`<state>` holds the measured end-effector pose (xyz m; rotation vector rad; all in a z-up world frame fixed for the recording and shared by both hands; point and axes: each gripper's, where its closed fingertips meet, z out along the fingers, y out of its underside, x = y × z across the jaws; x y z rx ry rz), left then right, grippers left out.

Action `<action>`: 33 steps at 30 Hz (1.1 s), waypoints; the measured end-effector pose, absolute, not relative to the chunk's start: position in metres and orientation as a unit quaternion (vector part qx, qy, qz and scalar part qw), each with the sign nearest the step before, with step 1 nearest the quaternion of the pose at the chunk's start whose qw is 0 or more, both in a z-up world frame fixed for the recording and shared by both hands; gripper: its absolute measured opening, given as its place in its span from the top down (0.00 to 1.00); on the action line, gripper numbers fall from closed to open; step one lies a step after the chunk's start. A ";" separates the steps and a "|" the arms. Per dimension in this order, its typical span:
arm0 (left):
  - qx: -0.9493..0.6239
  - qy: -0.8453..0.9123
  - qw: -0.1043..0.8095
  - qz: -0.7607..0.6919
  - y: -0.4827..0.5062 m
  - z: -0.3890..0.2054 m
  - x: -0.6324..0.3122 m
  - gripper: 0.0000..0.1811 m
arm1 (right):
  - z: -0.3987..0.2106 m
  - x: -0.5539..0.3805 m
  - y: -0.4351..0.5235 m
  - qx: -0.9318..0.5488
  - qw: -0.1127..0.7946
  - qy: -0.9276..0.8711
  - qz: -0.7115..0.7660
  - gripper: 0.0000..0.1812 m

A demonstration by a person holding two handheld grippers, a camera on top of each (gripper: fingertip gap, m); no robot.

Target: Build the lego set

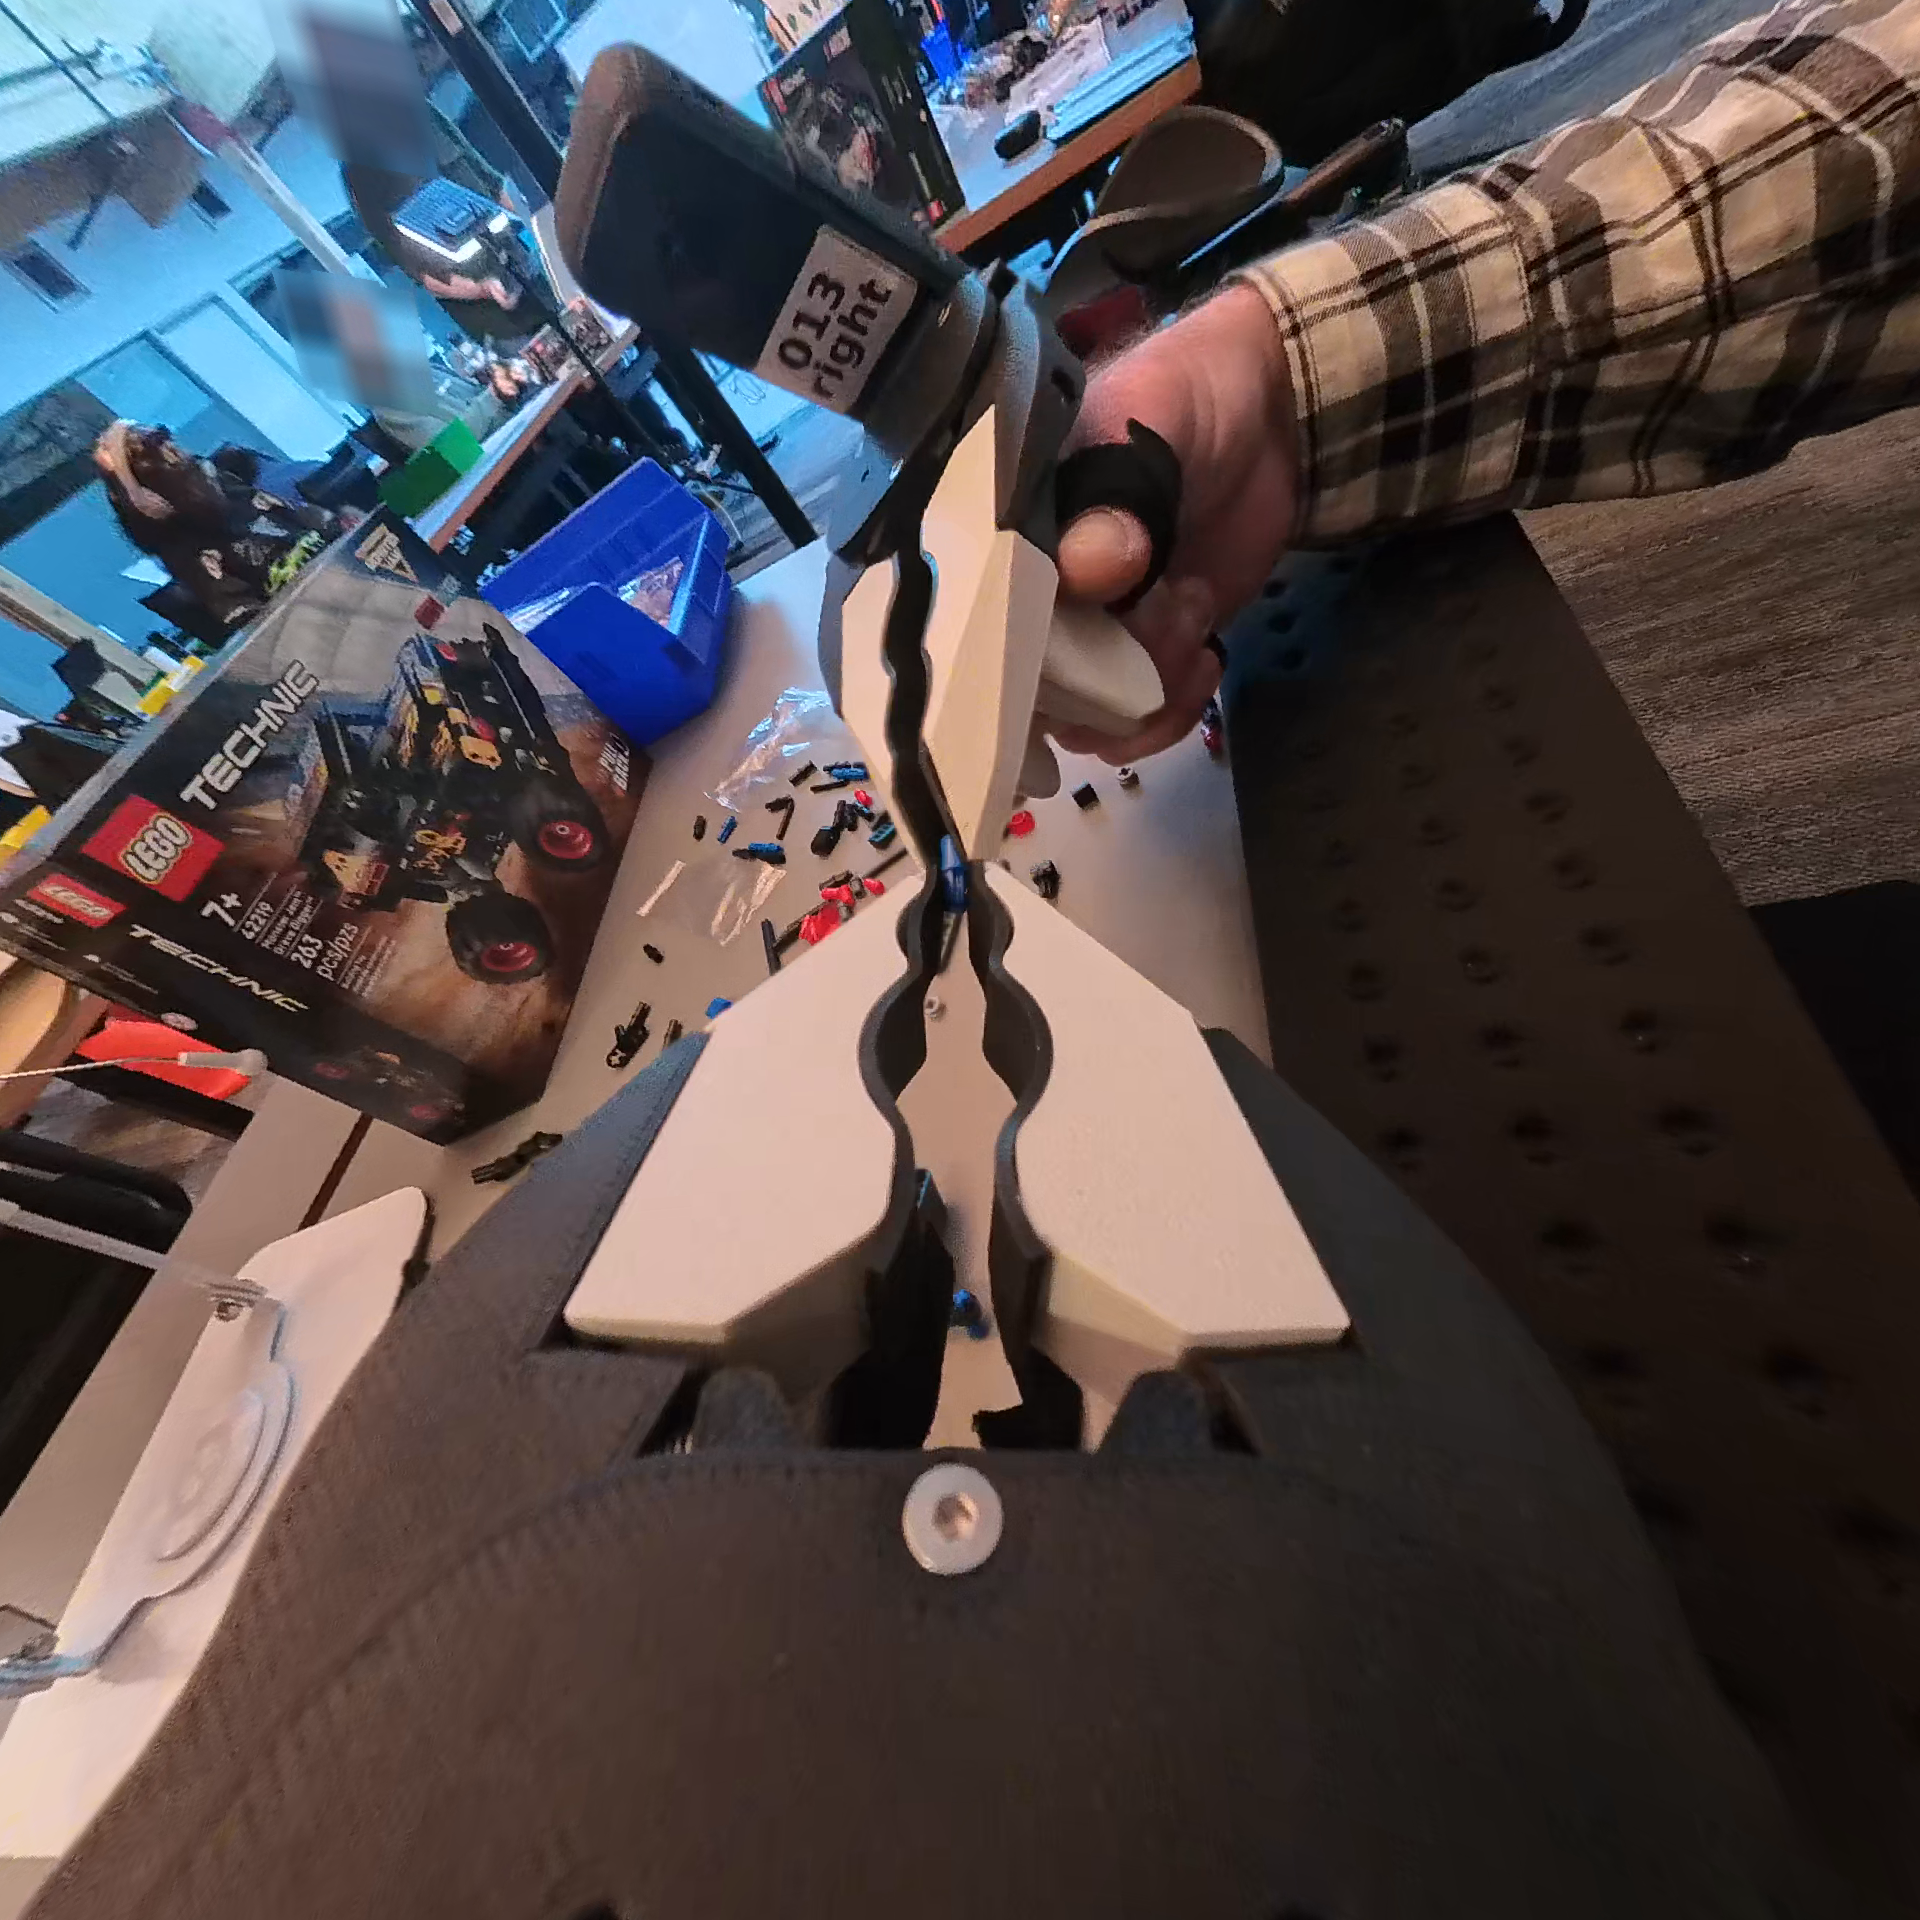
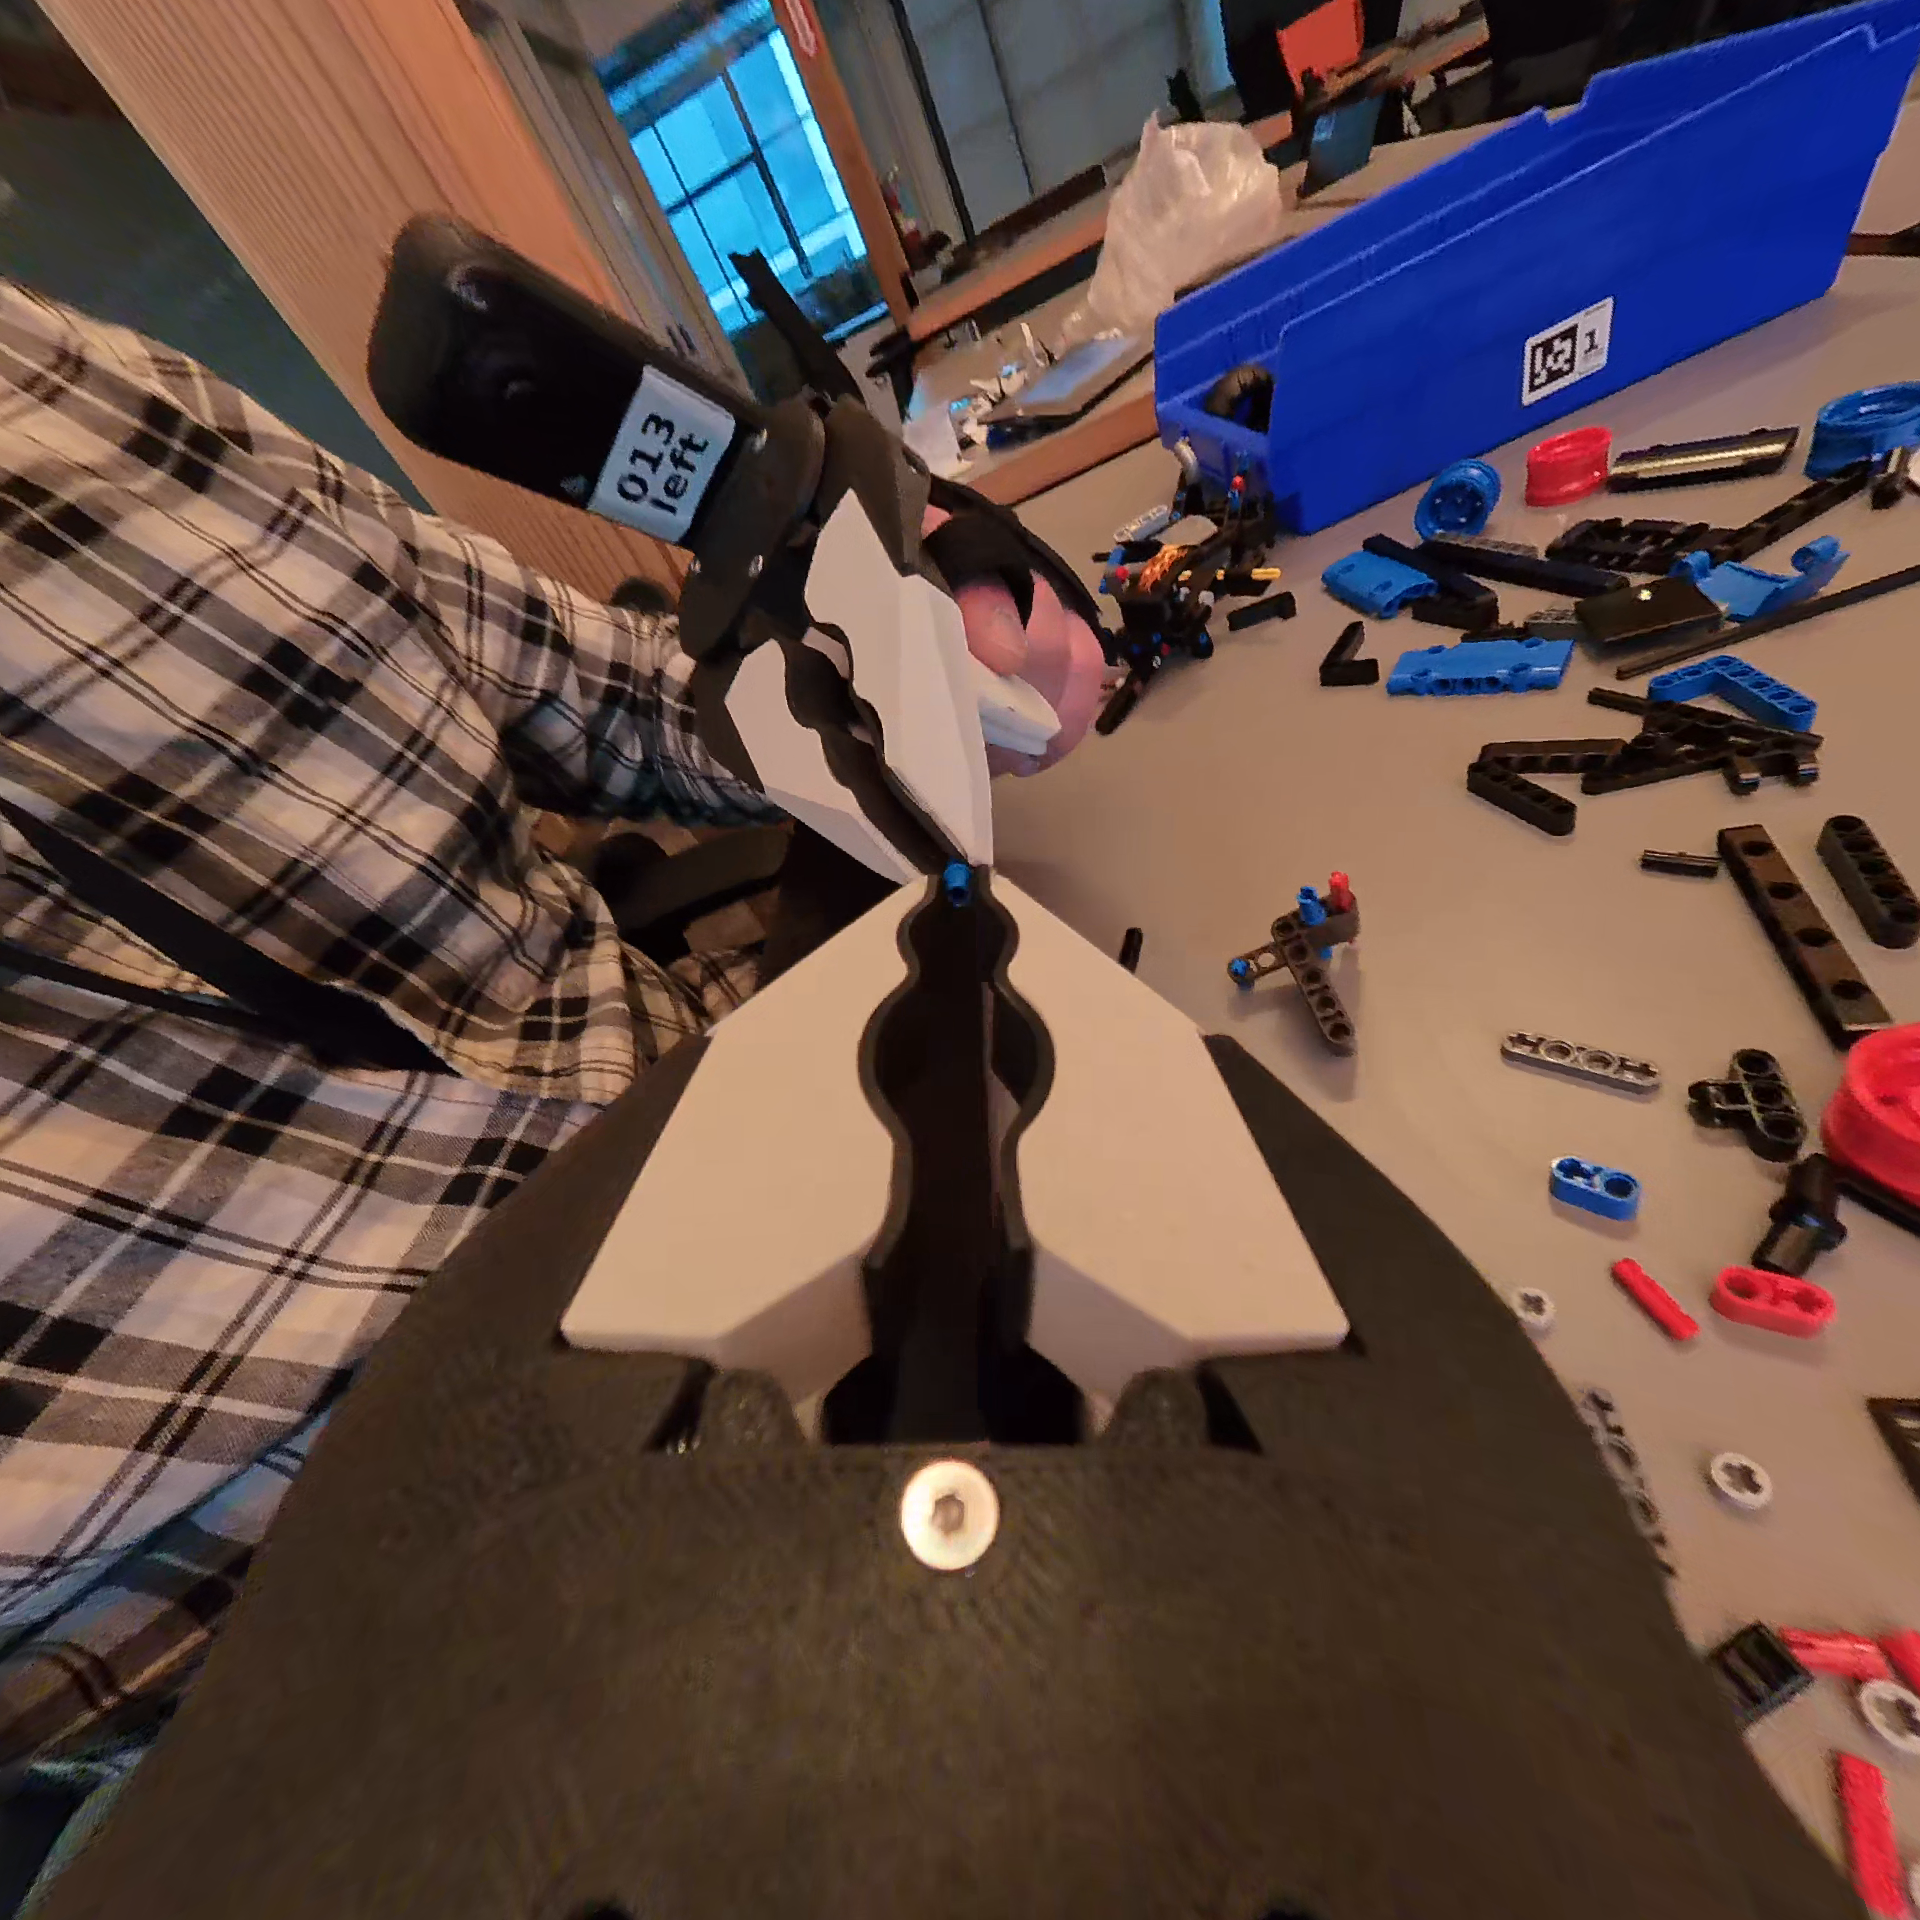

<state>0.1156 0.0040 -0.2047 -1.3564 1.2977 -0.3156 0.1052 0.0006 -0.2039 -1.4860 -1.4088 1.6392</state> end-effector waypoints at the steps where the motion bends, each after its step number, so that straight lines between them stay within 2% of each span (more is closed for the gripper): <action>1: -0.578 0.556 0.582 -0.134 0.003 -0.204 0.116 0.99 | -0.202 0.105 0.000 -0.546 0.253 -0.514 0.612 0.98; 9: -0.578 0.562 0.575 -0.141 0.001 -0.207 0.118 0.99 | -0.205 0.108 -0.002 -0.547 0.256 -0.529 0.596 0.99; 11: -0.602 0.566 0.540 -0.162 0.000 -0.218 0.118 0.88 | -0.220 0.112 0.004 -0.573 0.266 -0.558 0.539 0.99; 15: -0.680 0.580 0.393 -0.215 -0.007 -0.268 0.115 0.72 | -0.254 0.119 0.004 -0.598 0.252 -0.612 0.453 0.99; 18: -0.708 0.584 0.335 -0.214 -0.009 -0.291 0.114 0.70 | -0.277 0.121 0.005 -0.608 0.242 -0.643 0.398 0.99; 24: -0.749 0.556 0.284 -0.221 -0.001 -0.312 0.110 0.75 | -0.298 0.116 0.008 -0.611 0.240 -0.669 0.349 0.99; 27: -0.754 0.548 0.278 -0.232 0.000 -0.315 0.111 0.84 | -0.303 0.114 0.007 -0.609 0.236 -0.678 0.336 0.99; 33: -0.755 0.542 0.280 -0.242 0.000 -0.314 0.111 0.84 | -0.308 0.114 0.007 -0.604 0.237 -0.686 0.329 0.99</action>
